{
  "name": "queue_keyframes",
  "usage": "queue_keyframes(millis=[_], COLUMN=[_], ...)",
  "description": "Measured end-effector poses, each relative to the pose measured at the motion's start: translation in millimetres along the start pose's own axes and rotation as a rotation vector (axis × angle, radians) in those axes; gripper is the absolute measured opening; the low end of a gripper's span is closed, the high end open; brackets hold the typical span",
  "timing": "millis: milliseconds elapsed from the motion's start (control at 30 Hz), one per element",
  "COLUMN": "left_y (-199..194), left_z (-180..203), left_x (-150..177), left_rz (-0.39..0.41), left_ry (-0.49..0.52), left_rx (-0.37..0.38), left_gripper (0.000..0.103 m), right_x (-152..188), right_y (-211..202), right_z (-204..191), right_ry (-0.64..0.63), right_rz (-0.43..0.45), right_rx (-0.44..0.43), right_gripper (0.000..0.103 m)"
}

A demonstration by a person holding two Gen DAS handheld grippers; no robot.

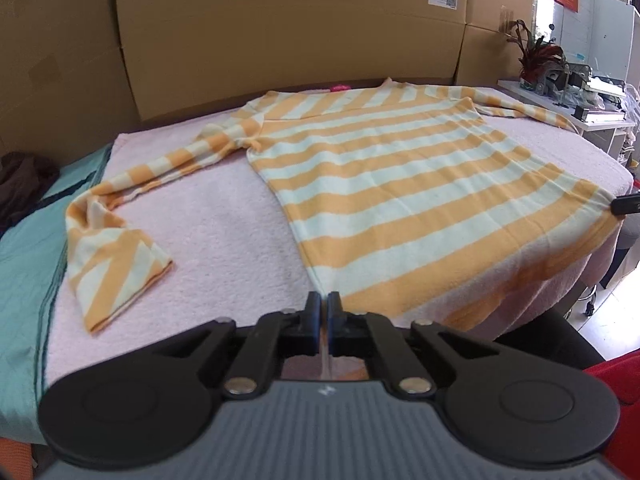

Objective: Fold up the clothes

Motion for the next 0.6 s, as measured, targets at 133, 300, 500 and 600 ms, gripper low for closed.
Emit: queue_keyframes(millis=[133,300,500,600], left_y=[1.4,0.6,-2.7,22.6], left_z=[-5.2,-5.3,-5.6,9.8], left_x=[3.7,-16.0,-42.3,-55.1], left_rz=[-0.028,0.036,0.129,0.118], left_ry=[0.01,0.008,-0.001,0.011], left_rx=[-0.053,-0.065,-0.067,-0.044], left_gripper=[0.0,0.018,0.011,0.018], right_x=[3.9,11.5,-31.0,-52.4], right_y=[2.7,14.0,4.6,51.9], right_z=[11.8,7.4,4.1,-12.3], right_ry=[0.033,-0.022,-0.016,-0.023], right_rz=[-0.047,-0.116,0.078,0.087], right_rx=[-0.003,0.058,0.047,0.063], right_gripper=[0.006,0.011,0.015,0.015])
Point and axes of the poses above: each gripper's, at about its wrist camera, not at the fingertips, and y roughly the way its jaws point, z to its right, x to its underside, the point moved 3 cm from there along y, roughly the way its jaws point, and after that the axes turned 4 degrees about -z, right-handed, at the moved point
